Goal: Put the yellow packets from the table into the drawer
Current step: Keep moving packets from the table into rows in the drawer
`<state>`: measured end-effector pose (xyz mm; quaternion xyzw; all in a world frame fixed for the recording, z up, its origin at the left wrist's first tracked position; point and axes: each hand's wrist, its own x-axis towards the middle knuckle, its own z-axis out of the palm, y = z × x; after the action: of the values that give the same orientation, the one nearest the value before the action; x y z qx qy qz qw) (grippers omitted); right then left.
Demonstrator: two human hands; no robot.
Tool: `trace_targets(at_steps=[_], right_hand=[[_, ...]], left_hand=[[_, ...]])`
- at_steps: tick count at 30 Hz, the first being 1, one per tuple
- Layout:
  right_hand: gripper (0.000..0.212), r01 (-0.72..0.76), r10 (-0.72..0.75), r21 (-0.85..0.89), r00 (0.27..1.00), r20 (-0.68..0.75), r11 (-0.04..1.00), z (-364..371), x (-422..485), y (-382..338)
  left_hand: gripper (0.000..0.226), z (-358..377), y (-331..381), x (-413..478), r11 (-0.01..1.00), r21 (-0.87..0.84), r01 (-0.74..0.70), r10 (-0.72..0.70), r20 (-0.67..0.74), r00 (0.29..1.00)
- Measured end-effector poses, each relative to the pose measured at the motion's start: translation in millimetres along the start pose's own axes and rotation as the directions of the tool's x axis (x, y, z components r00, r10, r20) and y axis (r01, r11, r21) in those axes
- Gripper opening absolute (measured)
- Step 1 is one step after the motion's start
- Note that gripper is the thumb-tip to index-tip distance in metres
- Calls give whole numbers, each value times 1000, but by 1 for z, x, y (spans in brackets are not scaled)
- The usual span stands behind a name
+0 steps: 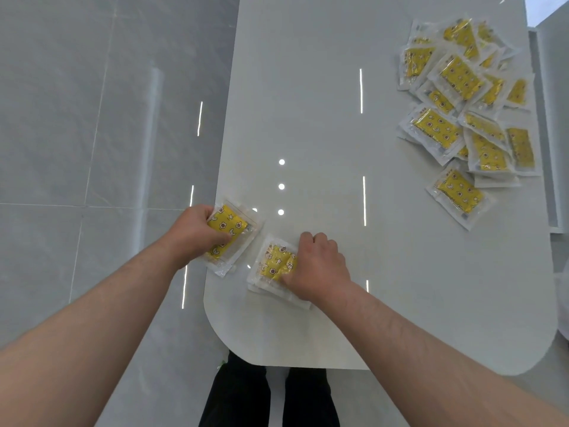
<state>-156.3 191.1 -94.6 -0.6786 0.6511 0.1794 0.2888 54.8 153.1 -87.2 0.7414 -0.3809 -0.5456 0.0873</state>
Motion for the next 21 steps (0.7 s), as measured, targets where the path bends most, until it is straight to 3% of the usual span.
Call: trace_targets(at_steps=[3,10,13,17,21], right_hand=[[69,40,-43,-91,998,-35,995,11,-7,-3],[60,6,-3,56,999,-51,998,24,-13,1],[53,-19,19,114,1000,8,993,25,-11,-3],[30,-53,-8,321,983,185,945,16,-5,6],[5,-129,-15,555,969,247,822,-25,-8,22]], left_hand=[[23,2,-1,0,1000,6,6,-6,-8,1000],[27,2,-6,1,1000,11,9,-9,11,1000],[26,3,-10,0,999,33,-4,3,19,1000],[21,4,-7,-3,995,95,-21,15,59,998],[19,-2,20,-13,993,113,-30,23,68,997]])
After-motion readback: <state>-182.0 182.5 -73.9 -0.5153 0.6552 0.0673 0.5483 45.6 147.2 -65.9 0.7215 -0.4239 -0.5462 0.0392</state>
